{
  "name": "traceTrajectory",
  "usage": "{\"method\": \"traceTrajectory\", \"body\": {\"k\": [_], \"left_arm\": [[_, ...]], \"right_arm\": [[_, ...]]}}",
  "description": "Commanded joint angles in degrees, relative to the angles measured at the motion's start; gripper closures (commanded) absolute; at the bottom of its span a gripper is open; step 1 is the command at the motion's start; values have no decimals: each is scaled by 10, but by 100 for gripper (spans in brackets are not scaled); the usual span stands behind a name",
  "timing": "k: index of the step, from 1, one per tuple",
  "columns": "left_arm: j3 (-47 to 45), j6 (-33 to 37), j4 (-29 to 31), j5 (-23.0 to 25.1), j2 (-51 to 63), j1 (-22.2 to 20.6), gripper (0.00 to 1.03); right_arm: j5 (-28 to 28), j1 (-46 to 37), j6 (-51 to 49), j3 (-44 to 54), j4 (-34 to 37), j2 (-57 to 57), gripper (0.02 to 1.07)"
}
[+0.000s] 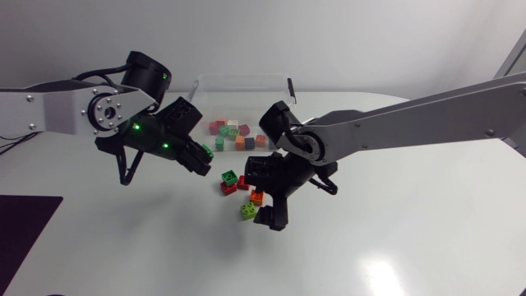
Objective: Place the duplo bricks in the container
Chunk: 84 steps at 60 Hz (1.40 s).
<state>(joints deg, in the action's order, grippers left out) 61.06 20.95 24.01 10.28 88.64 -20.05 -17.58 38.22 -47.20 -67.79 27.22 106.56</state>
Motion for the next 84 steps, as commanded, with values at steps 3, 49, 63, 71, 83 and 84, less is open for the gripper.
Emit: {"method": "traceTrajectory", "body": {"k": [3, 49, 63, 71, 83, 84], "left_arm": [[6, -14, -17, 14, -3, 20, 81], [98, -43, -76, 64, 83, 83, 81], [138, -66, -96, 68, 116, 87, 80], [161, -79, -107, 68, 129, 91, 80], [207, -100, -111, 76, 153, 94, 80], [211, -102, -111, 76, 156, 94, 80]], "right_arm": [[4, 10, -54, -32, 27, 37, 7], [22, 21, -132, -183, 138, 178, 39], [21, 10, -131, -191, 157, 183, 74], [16, 4, -129, -189, 169, 175, 78], [-9, 3, -116, -165, 167, 142, 82], [-13, 3, -116, -163, 168, 139, 82]]}}
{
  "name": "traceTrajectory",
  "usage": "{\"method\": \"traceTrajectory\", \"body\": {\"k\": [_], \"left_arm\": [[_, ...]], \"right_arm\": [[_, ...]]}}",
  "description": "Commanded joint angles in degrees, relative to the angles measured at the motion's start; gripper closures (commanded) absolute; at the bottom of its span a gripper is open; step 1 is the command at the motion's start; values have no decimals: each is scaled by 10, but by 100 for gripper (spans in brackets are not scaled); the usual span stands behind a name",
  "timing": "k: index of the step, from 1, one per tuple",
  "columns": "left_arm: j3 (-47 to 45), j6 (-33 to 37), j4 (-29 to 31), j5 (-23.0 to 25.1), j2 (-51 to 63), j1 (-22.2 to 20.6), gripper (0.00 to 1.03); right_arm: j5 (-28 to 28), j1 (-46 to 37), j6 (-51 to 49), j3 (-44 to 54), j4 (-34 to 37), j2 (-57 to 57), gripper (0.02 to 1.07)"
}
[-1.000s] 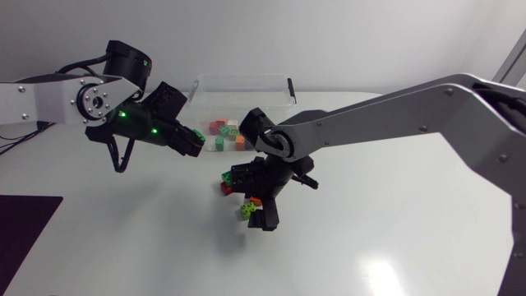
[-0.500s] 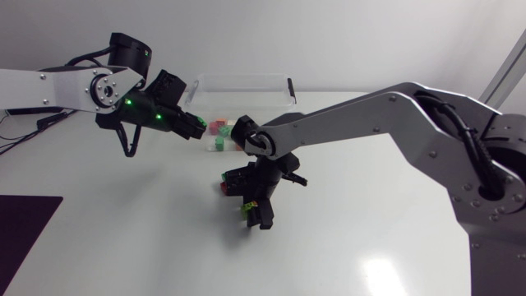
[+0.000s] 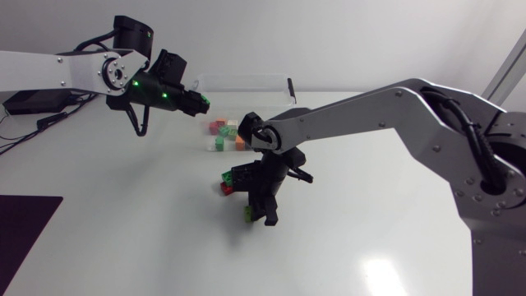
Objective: Place the duplo bricks in the container
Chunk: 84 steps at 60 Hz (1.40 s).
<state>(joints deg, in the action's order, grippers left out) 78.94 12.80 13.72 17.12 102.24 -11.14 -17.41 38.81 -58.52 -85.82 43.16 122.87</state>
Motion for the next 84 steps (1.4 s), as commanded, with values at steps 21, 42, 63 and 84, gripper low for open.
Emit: {"method": "traceTrajectory", "body": {"k": [21, 42, 63, 84], "left_arm": [[118, -53, -16, 12, 55, -2, 80], [228, -59, 31, 13, 123, -6, 78], [310, -54, 92, 7, 180, -13, 41], [270, -23, 120, 7, 140, -13, 5]], "right_arm": [[-47, -11, 22, 65, 10, -102, 82], [-63, -17, 39, 96, 1, -145, 82], [-69, -32, 44, 115, -11, -175, 82], [-69, -58, 77, 90, -16, -213, 82]]}}
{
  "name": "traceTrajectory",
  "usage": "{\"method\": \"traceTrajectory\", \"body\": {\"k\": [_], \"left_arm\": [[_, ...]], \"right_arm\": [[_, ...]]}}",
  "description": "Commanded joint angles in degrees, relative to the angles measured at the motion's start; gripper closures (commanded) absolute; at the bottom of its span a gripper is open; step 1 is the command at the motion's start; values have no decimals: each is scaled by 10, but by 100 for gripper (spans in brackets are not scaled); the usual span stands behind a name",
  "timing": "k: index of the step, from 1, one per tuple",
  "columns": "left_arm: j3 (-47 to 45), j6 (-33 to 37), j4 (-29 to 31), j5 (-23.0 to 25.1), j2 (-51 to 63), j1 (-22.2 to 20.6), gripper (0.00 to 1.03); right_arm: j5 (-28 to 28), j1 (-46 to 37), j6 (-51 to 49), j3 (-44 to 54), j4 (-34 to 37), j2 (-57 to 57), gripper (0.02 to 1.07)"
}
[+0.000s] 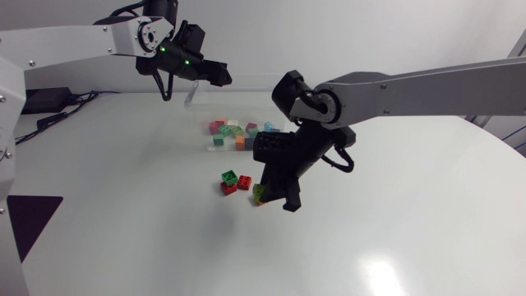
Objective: Place the duplo bricks in the container
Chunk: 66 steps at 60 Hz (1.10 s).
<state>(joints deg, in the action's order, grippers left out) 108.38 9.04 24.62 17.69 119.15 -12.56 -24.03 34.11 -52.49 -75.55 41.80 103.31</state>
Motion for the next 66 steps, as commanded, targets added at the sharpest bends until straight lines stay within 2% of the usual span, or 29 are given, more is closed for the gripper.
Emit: {"method": "traceTrajectory", "body": {"k": [1, 19, 39, 66], "left_arm": [[-37, 19, 12, 2, -39, 1, 5], [-209, 106, 11, 2, -147, 0, 5], [-344, 196, 8, 4, -203, -18, 5], [-378, 237, 2, 4, -158, -50, 5]], "right_arm": [[-3, -15, 22, -16, -3, -20, 82], [-22, -62, 71, -76, -12, -31, 82], [-22, -88, 154, -148, -48, -13, 82], [-22, -118, 240, -246, -89, 46, 82]]}}
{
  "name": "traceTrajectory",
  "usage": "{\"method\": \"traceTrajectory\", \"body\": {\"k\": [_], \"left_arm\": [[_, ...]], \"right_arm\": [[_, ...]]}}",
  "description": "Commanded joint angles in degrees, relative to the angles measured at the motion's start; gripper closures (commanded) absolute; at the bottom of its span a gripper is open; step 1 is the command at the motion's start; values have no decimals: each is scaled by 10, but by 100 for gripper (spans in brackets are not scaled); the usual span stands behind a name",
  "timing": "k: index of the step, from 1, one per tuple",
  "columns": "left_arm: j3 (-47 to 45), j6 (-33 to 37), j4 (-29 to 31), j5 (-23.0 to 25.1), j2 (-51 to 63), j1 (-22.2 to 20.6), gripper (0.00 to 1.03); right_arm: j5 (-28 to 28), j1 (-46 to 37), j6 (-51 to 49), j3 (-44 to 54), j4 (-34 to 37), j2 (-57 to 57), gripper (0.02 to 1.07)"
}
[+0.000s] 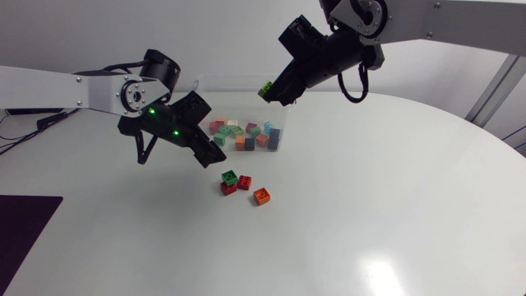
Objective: Place the duplo bricks in the container
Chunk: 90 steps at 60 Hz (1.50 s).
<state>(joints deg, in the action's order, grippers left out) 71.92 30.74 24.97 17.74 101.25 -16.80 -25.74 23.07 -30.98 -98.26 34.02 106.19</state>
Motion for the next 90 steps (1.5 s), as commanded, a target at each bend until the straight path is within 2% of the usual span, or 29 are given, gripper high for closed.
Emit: {"method": "traceTrajectory", "body": {"k": [1, 31, 69, 90], "left_arm": [[-13, 20, -2, 3, 24, -8, 5], [-9, 39, -2, -6, 69, -13, 5], [12, 34, -15, -32, 112, -36, 6], [28, 34, -14, -37, 137, -46, 14]], "right_arm": [[-5, -8, 30, -20, -18, 19, 82], [-5, -16, 88, -73, -72, 75, 82], [-3, -30, 115, -194, -79, 184, 82], [-4, -34, 115, -236, -82, 222, 82]]}}
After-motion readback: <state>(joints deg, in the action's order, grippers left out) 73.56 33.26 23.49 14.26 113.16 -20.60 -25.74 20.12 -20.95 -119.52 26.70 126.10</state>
